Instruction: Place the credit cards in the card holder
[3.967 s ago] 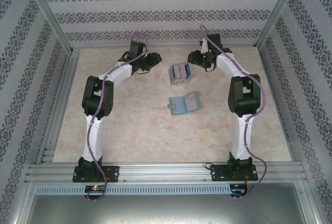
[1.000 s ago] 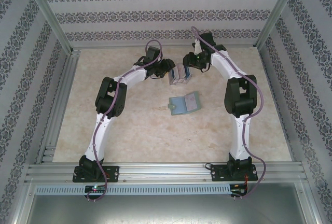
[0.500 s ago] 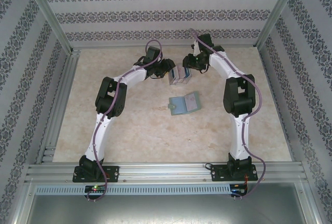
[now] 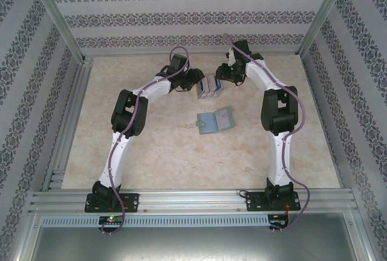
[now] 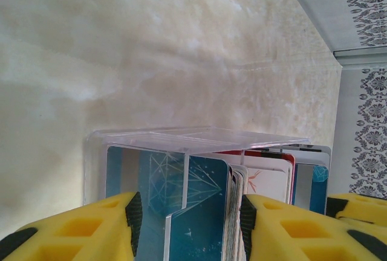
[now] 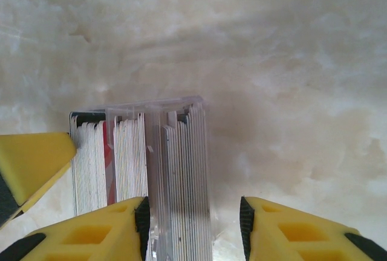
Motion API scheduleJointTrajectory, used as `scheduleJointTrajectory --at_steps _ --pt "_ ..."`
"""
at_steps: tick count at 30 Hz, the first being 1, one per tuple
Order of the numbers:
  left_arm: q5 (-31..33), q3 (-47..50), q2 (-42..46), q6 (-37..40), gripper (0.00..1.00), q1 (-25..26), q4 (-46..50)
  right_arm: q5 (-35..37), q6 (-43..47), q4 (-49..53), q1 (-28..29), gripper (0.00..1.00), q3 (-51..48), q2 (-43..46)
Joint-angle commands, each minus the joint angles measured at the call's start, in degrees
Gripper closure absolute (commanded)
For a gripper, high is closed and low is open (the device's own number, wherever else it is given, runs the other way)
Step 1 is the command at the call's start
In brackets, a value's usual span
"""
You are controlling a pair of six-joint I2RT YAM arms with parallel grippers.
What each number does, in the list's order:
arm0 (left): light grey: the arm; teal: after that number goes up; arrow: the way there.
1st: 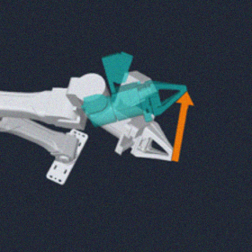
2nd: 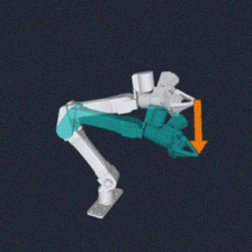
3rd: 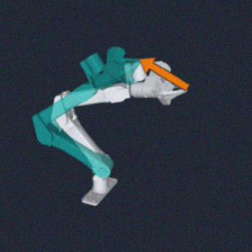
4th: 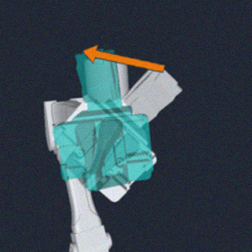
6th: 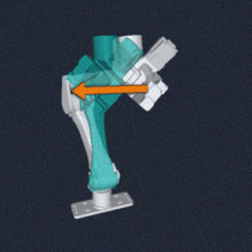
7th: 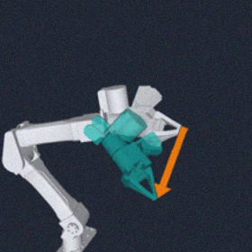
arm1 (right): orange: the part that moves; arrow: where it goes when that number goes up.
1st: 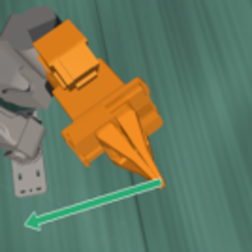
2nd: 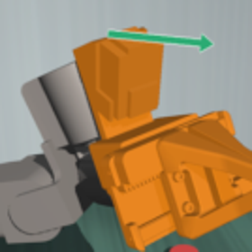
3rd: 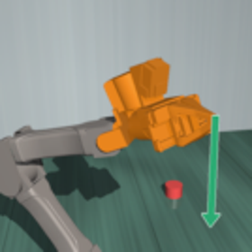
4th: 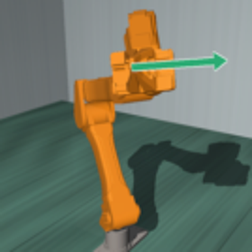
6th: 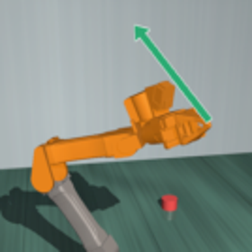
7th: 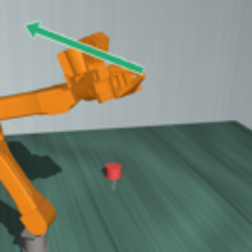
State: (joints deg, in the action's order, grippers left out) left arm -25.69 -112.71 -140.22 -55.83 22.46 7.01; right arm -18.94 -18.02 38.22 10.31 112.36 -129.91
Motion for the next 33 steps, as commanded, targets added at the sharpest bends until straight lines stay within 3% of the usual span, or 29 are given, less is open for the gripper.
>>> scheduleJointTrajectory --at_steps 1,8,12,33 --pt "-0.68 -0.94 -0.58 -0.58 0.52 0.35 -1.32 -2.81 0.18 1.77 0.96 0.55 2.05 -1.74" --pt "-0.75 -0.94 -0.58 -0.53 0.52 0.31 -1.23 -2.59 0.45 1.76 2.34 0.56 2.45 -0.82" --pt "-0.74 -0.98 -0.67 -0.68 0.52 0.35 -1.45 2.15 1.91 3.47 3.77 0.56 3.38 0.42" --pt "-1.16 -0.94 -0.67 -1.03 0.52 0.31 -1.87 3.99 3.08 6.44 5.65 0.56 5.68 1.06"
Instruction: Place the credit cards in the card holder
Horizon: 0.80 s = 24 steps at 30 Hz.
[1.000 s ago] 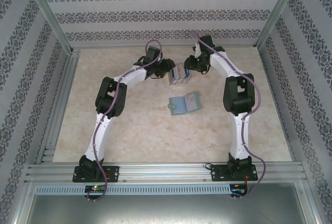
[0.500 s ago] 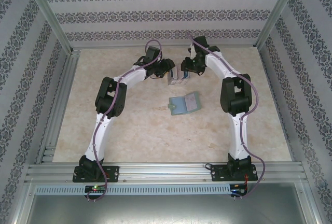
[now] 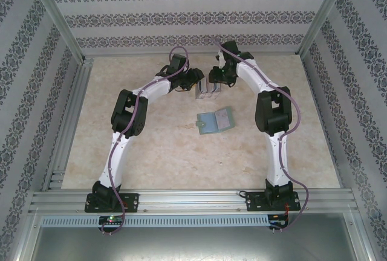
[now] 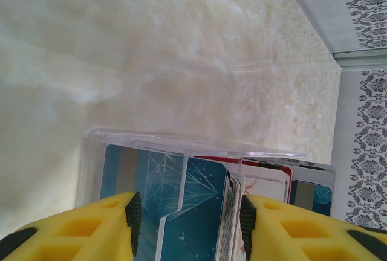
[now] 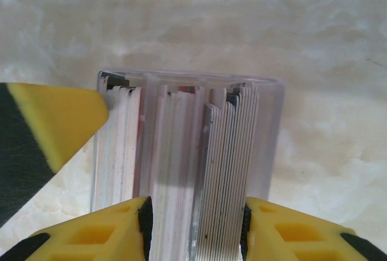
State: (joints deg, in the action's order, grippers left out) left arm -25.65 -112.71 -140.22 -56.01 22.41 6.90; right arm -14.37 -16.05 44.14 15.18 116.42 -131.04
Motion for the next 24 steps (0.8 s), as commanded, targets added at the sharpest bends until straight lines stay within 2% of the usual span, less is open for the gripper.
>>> scheduleJointTrajectory --at_steps 1,16,24 --pt "-1.28 -0.94 -0.67 -0.86 0.52 0.35 -1.82 -0.7 1.03 0.43 0.82 0.56 1.76 2.13" --pt "-1.68 -0.67 -0.4 -0.77 0.52 0.27 -2.06 -1.6 0.28 2.55 0.51 0.55 4.51 -3.31" --pt "-1.68 -0.76 -0.58 -0.92 0.52 0.2 -2.25 -2.15 -0.02 1.62 0.34 0.56 3.39 -0.72"
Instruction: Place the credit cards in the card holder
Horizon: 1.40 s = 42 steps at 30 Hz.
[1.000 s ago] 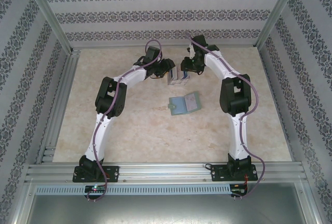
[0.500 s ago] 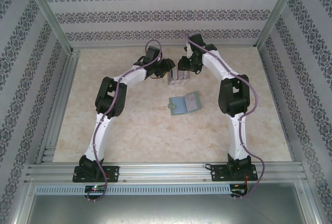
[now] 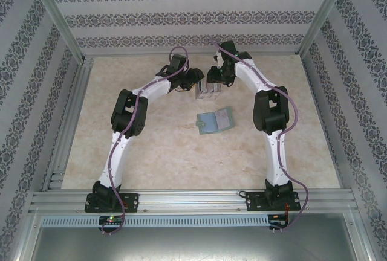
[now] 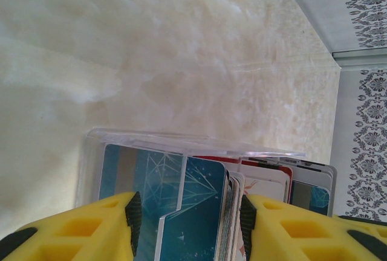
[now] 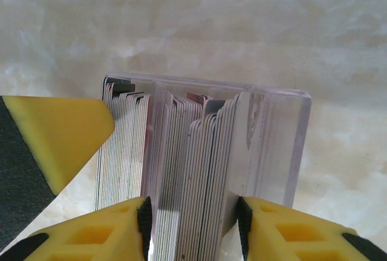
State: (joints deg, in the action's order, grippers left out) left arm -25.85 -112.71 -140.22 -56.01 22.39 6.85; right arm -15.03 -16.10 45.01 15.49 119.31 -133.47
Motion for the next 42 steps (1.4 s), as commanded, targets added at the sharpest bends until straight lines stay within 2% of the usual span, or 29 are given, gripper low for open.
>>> scheduleJointTrajectory --at_steps 1,14,33,42 --pt "-1.47 -0.85 -0.62 -0.94 0.52 0.22 -2.2 -1.5 0.03 0.78 0.12 0.56 0.55 2.01" --pt "-1.37 -0.64 -0.49 -0.94 0.52 0.11 -2.26 -0.87 -0.79 -2.76 -0.01 0.6 -3.33 5.54" --pt "-1.4 -0.38 -0.31 -0.94 0.52 0.13 -2.2 -0.26 -0.51 -3.61 -1.5 0.91 -6.43 9.08" --pt "-1.23 -0.23 0.45 -0.07 0.52 0.04 -1.32 0.63 0.8 -3.78 -1.93 0.96 -8.76 13.01"
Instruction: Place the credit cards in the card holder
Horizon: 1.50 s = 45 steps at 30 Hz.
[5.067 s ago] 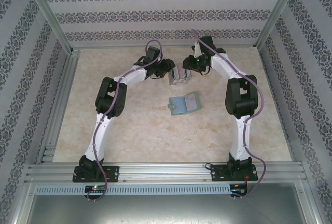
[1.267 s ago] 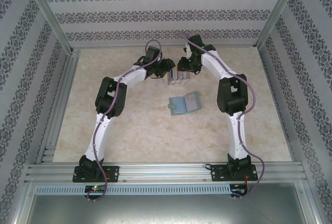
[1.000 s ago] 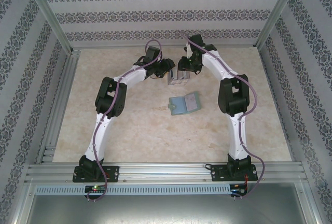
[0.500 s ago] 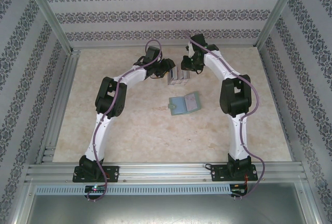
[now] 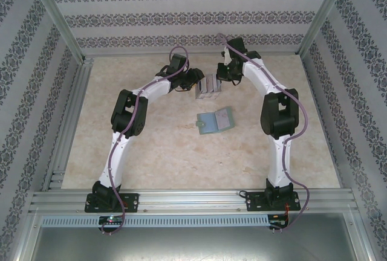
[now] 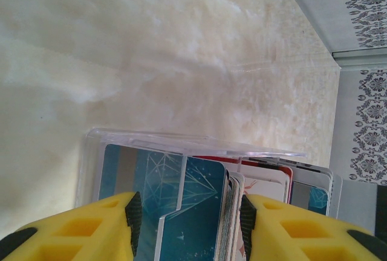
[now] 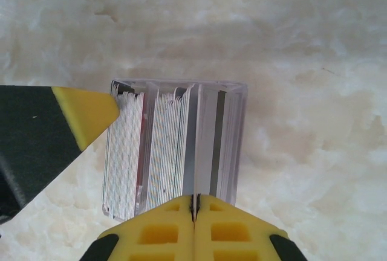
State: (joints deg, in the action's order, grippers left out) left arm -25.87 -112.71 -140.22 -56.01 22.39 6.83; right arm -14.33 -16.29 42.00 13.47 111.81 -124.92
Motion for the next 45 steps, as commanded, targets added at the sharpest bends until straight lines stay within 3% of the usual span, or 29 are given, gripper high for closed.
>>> scheduleJointTrajectory --at_steps 1,10,18,27,35,45 --pt "-1.12 -0.23 0.63 0.23 0.52 -0.03 -0.92 0.17 1.3 -0.78 0.04 0.96 -1.95 5.4" --pt "-1.09 3.01 4.66 1.98 0.52 -0.98 -0.61 -0.29 3.28 -3.69 -0.64 0.96 -11.96 15.78" --pt "-0.96 6.43 11.72 9.6 0.52 -1.03 4.39 -8.4 2.07 -13.06 -0.76 0.96 -29.29 26.99" --pt "-3.75 34.53 28.13 17.08 0.52 0.66 -3.51 -18.8 -4.35 -30.69 -0.87 0.96 -54.55 37.52" --pt "-8.32 47.75 32.45 20.16 0.54 4.22 -8.28 -22.0 -7.48 -43.65 -1.4 0.96 -67.9 36.46" --pt "-9.08 46.33 28.18 20.7 0.55 7.23 -6.47 -22.82 -9.4 -48.34 -2.7 0.96 -70.09 32.11"
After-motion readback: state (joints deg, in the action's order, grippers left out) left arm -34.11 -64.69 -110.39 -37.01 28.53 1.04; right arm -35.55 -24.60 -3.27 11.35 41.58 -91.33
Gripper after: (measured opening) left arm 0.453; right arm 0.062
